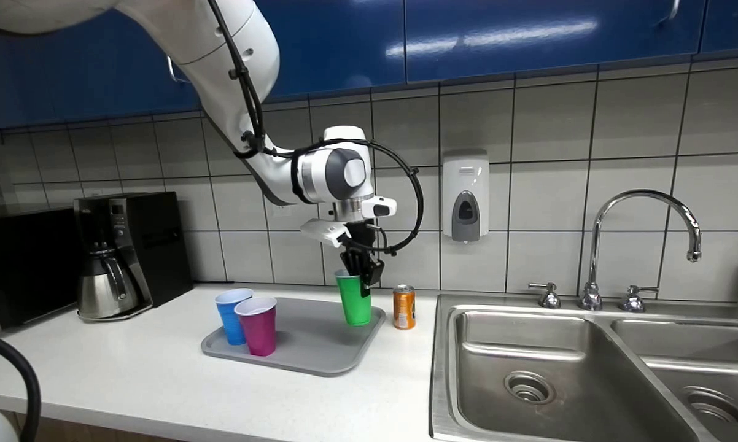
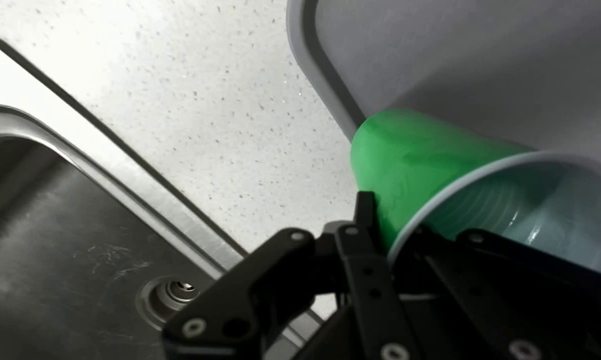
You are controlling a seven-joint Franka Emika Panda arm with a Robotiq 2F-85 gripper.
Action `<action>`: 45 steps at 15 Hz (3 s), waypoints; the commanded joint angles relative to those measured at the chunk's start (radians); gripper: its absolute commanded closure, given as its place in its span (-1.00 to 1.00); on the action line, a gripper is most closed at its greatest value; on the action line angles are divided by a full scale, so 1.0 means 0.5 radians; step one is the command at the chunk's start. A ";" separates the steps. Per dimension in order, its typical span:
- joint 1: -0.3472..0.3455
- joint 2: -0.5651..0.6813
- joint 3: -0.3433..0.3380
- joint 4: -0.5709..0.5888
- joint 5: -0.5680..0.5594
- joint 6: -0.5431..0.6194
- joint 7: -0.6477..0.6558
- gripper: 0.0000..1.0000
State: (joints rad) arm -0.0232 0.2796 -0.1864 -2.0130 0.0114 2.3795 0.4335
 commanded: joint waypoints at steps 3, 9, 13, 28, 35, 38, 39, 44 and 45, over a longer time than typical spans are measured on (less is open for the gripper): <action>-0.065 -0.166 -0.018 -0.237 0.003 0.049 0.025 0.98; -0.137 -0.148 -0.069 -0.303 0.002 0.081 0.021 0.98; -0.167 -0.130 -0.101 -0.338 -0.006 0.113 0.032 0.98; -0.197 -0.112 -0.132 -0.454 0.015 0.162 0.032 0.29; -0.202 -0.192 -0.133 -0.481 0.037 0.192 0.026 -0.72; -0.221 -0.273 -0.135 -0.525 0.085 0.213 0.007 -1.00; -0.227 -0.301 -0.137 -0.539 0.097 0.212 0.001 -1.00; -0.266 -0.477 -0.133 -0.637 0.120 0.214 -0.018 -1.00; -0.270 -0.508 -0.127 -0.650 0.123 0.211 -0.022 -1.00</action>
State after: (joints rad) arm -0.1402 0.1079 -0.2624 -2.2811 0.0546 2.4714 0.4342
